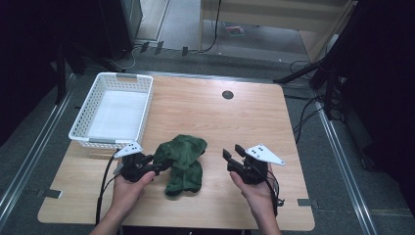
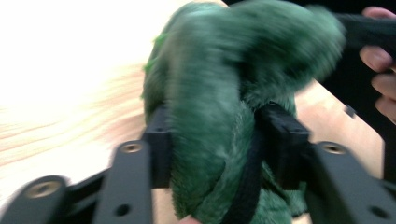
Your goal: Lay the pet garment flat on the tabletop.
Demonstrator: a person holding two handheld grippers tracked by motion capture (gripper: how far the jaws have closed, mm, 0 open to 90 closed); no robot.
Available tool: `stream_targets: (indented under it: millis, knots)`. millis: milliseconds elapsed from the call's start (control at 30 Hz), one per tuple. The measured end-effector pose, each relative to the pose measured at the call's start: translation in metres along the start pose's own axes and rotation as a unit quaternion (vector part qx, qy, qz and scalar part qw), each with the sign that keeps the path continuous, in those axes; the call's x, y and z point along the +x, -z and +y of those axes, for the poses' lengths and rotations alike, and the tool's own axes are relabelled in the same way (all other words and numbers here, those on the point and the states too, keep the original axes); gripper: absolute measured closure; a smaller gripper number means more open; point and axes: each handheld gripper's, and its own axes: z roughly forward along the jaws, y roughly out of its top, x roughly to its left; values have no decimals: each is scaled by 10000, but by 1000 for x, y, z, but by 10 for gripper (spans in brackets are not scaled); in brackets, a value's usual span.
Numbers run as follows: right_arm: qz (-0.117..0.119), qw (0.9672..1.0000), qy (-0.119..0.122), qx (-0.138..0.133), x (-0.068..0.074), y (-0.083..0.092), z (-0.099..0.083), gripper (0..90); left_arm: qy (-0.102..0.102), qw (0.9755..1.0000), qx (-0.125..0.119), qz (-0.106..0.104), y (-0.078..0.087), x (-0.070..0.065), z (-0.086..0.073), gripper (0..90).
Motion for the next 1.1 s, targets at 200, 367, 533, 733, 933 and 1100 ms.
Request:
stream_targets:
  millis: [200,367,533,733,933,1100]
  knots:
    - [1061,9912,625,491,41,-25,-18,444,-34,9996,-277,-29,14,1,4,689]
    - [1201,9817,891,1179,77,-59,-48,447,161,9988,-272,-377,17,8,7,763]
    - [787,9729,1467,1603,87,-65,-64,831,292,9990,-297,-169,22,13,8,750]
    - [1052,9575,1602,2156,67,-40,-62,872,509,9979,-285,271,29,25,8,666]
    - [1674,9379,1731,2499,54,-24,-55,690,523,9947,-627,632,42,29,12,555]
    - [2240,9626,905,1226,41,-14,-31,508,185,9977,-423,487,31,18,16,474]
